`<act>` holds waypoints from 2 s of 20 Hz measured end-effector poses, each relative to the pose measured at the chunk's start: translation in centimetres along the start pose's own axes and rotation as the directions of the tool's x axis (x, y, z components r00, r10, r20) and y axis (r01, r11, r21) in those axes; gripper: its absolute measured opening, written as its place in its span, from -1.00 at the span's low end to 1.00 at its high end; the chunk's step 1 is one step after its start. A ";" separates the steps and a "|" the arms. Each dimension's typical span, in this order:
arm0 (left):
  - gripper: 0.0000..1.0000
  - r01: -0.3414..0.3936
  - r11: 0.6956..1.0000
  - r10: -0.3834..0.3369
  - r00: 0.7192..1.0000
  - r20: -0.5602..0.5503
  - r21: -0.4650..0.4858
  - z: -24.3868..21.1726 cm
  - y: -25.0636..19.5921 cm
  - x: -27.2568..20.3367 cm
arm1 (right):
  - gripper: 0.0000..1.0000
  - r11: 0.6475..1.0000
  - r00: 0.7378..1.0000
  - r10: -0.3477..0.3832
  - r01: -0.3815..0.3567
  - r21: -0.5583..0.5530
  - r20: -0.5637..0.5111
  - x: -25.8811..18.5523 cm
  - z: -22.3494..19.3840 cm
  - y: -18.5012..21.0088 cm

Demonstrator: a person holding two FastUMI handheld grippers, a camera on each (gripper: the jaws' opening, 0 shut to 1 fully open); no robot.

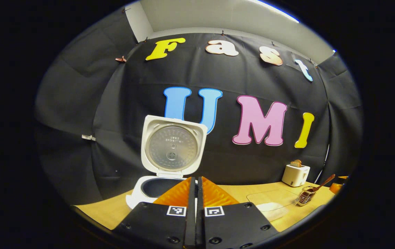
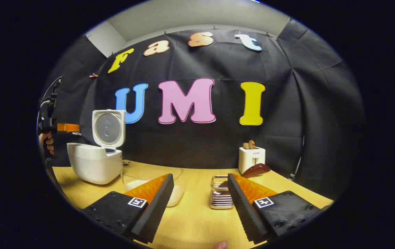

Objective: Close the left gripper, press the button to open the rice cooker; take a wooden spoon from the chopstick holder with the right hand, scoop a spoonful of rice and pour it into the rice cooker, then put the wooden spoon back into the chopstick holder.

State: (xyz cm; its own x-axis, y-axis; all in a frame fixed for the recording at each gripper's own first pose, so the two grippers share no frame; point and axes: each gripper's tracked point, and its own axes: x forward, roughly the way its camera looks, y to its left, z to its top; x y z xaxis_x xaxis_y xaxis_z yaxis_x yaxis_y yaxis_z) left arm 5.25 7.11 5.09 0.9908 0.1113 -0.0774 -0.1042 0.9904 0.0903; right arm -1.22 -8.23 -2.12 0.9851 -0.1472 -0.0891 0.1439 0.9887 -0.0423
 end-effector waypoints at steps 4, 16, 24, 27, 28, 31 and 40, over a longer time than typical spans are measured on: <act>-0.42 0.071 0.997 -0.071 0.997 -0.039 0.003 -3.4 -3.4 -0.4 | 0.92 0.998 0.997 -0.064 0.064 0.006 -0.051 0.9 -1.2 -3.2; 0.56 0.158 0.987 -0.156 0.986 -0.053 0.041 -5.9 -8.5 -1.6 | 0.90 0.993 0.979 -0.049 0.069 0.095 -0.200 8.7 -6.3 -4.1; 0.56 0.134 0.991 -0.132 0.990 -0.049 0.027 -6.1 -7.2 -1.5 | 0.87 0.996 0.972 -0.081 0.086 0.014 -0.221 13.1 -6.7 -4.2; 0.56 0.129 0.991 -0.128 0.990 -0.052 0.022 -6.2 -6.8 -1.5 | 0.85 0.996 0.971 -0.085 0.084 -0.017 -0.225 15.2 -7.9 -4.6; 0.56 0.127 0.992 -0.126 0.991 -0.053 0.022 -6.3 -6.6 -1.5 | 0.85 0.996 0.972 -0.086 0.085 -0.013 -0.221 15.8 -8.0 -4.8; 0.56 0.121 0.992 -0.119 0.991 -0.054 0.026 -6.3 -6.2 -1.3 | 0.77 0.997 0.976 -0.048 0.058 0.043 -0.211 17.4 -8.2 -4.4; 0.56 0.103 0.994 -0.102 0.993 -0.057 0.022 -6.6 -5.5 -1.2 | 0.19 0.992 0.980 -0.040 0.062 0.110 -0.193 20.4 -8.7 -5.3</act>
State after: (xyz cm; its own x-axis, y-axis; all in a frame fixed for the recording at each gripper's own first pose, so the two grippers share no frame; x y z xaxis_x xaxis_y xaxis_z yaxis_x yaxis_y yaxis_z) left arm 4.12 2.05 -1.85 0.9897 0.0140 -0.1423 0.0008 0.9947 0.1033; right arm 17.25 -16.75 -12.40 0.9417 -0.1898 -0.2778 0.2146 0.9748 0.0614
